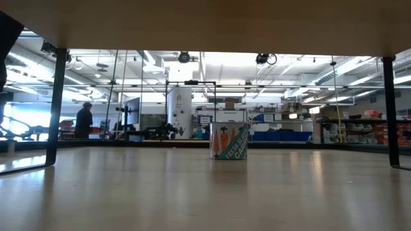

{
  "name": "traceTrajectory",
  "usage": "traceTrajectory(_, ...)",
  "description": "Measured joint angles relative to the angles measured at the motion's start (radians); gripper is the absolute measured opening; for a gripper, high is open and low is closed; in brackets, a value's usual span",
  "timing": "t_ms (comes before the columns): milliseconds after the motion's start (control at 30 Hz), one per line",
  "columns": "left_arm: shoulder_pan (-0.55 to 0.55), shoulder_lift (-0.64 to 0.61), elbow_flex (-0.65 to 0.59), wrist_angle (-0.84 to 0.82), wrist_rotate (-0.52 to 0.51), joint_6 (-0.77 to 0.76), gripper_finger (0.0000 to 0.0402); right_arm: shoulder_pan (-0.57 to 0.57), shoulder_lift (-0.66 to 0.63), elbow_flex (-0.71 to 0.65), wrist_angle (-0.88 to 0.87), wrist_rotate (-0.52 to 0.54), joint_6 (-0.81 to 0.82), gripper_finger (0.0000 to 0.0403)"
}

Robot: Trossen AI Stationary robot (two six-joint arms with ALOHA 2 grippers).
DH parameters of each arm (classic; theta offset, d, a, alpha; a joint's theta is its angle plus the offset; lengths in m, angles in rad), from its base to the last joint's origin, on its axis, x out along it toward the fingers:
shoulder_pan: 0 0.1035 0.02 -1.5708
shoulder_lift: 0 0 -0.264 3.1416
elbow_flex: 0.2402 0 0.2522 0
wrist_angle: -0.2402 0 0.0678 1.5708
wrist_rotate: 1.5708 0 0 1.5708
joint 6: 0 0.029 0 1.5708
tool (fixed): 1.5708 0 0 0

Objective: Pick and place cans onto a shelf
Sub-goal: Put the small canned corn on the shelf, then adjust the cans on the shelf

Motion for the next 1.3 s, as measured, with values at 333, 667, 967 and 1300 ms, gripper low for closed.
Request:
traceTrajectory(333,-0.002,-0.004,-0.001,0.016,0.002,0.002,0.0375,-0.002,0.000,0.000,0.001,0.003,-0.019,0.0346)
traceTrajectory(667,0.007,-0.059,0.000,-0.012,0.001,-0.001,0.0377,-0.002,0.000,0.000,0.027,0.004,-0.054,0.0346)
traceTrajectory(967,0.054,-0.117,-0.001,-0.010,-0.006,-0.023,0.0377,-0.002,-0.010,0.018,0.074,0.005,-0.162,0.0346)
traceTrajectory(1300,0.154,-0.145,-0.013,0.011,0.001,-0.081,0.0376,-0.002,-0.012,0.020,0.034,0.089,-0.205,0.0346)
